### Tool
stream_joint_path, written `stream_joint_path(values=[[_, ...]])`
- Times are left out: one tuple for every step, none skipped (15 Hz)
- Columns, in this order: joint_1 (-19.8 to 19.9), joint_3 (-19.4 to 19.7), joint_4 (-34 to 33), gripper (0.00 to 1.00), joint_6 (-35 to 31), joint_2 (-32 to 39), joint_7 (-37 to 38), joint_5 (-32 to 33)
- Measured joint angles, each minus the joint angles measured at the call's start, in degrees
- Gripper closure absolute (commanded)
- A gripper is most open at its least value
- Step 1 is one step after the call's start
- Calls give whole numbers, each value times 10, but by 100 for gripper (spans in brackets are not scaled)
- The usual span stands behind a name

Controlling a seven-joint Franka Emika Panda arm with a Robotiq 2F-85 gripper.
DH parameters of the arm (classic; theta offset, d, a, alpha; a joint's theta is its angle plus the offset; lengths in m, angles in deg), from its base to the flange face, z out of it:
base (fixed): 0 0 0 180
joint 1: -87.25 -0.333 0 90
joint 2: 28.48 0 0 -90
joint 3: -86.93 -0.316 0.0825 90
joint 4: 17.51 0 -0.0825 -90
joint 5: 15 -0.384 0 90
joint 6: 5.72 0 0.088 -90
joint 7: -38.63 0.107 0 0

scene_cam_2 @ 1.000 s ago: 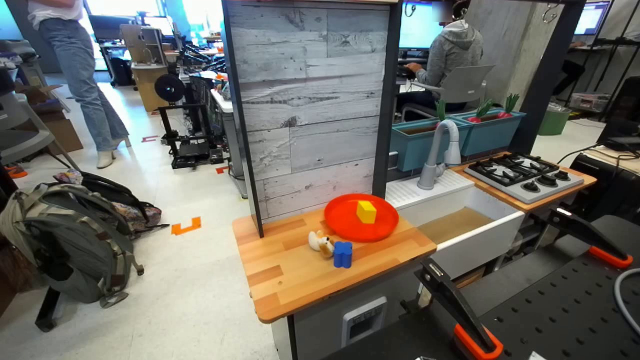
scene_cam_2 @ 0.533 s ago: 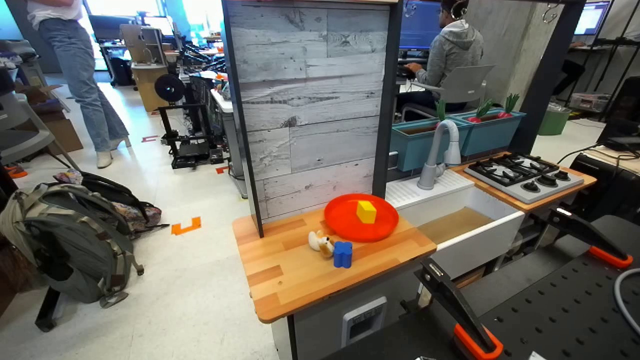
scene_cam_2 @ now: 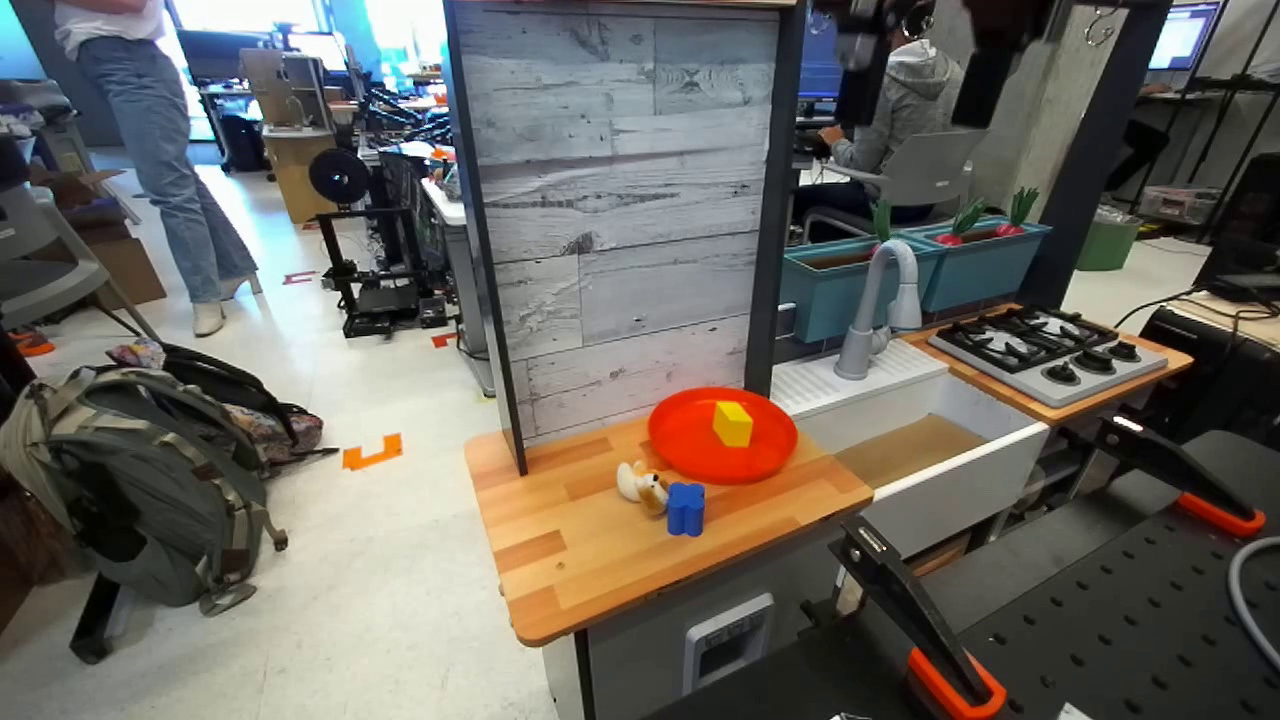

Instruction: Remove the yellow block from the orange plate

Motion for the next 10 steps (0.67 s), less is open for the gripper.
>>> stream_joint_path(values=[[3, 6, -9, 0, -28, 38, 0, -1], [6, 12, -21, 0, -52, 77, 0, -5], [8, 17, -37, 0, -72, 116, 0, -12], [11, 21, -57, 0, -85, 153, -1, -21], [13, 23, -80, 0, -92, 191, -1, -31], [16, 24, -107, 0, -92, 228, -1, -36], [19, 25, -133, 0, -92, 262, -1, -37], [21, 26, -153, 0, -92, 288, -1, -37], [22, 26, -165, 0, -92, 303, -1, -38], [22, 26, -172, 0, -92, 310, -1, -38]])
